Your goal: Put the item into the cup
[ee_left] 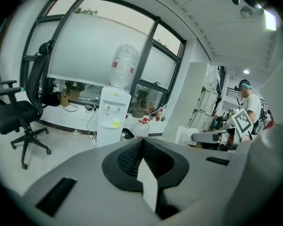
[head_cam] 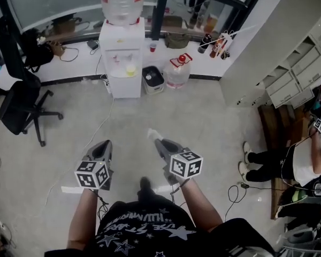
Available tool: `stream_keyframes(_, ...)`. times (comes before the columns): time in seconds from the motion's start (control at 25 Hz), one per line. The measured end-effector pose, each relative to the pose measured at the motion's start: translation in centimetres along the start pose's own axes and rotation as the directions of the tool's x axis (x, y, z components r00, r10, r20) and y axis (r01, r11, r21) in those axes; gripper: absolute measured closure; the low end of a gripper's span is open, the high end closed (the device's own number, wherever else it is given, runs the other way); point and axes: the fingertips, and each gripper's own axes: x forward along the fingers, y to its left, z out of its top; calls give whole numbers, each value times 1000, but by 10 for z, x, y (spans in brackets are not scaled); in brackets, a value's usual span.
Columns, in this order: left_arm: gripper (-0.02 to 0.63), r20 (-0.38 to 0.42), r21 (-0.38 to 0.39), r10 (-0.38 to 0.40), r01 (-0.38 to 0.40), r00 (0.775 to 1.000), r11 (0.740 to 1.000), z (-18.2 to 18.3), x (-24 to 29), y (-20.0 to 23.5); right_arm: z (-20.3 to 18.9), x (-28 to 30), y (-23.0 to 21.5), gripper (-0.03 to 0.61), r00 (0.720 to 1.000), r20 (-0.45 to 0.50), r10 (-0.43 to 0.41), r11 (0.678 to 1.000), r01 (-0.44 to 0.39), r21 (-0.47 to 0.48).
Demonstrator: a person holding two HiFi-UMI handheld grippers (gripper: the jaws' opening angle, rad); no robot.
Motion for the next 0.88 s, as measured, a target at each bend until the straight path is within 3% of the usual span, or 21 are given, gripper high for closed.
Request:
stream_keyframes(0.4,610,-8,-9,71,-71,997,997,3,38,0,19,15,-49,558,999,-16,35,999,-35,-2)
stream_keyframes(0.88,609,21,3,77,-77,997,997,17,50,13,22,32,-52,558,999,-25,46,999,-46,9)
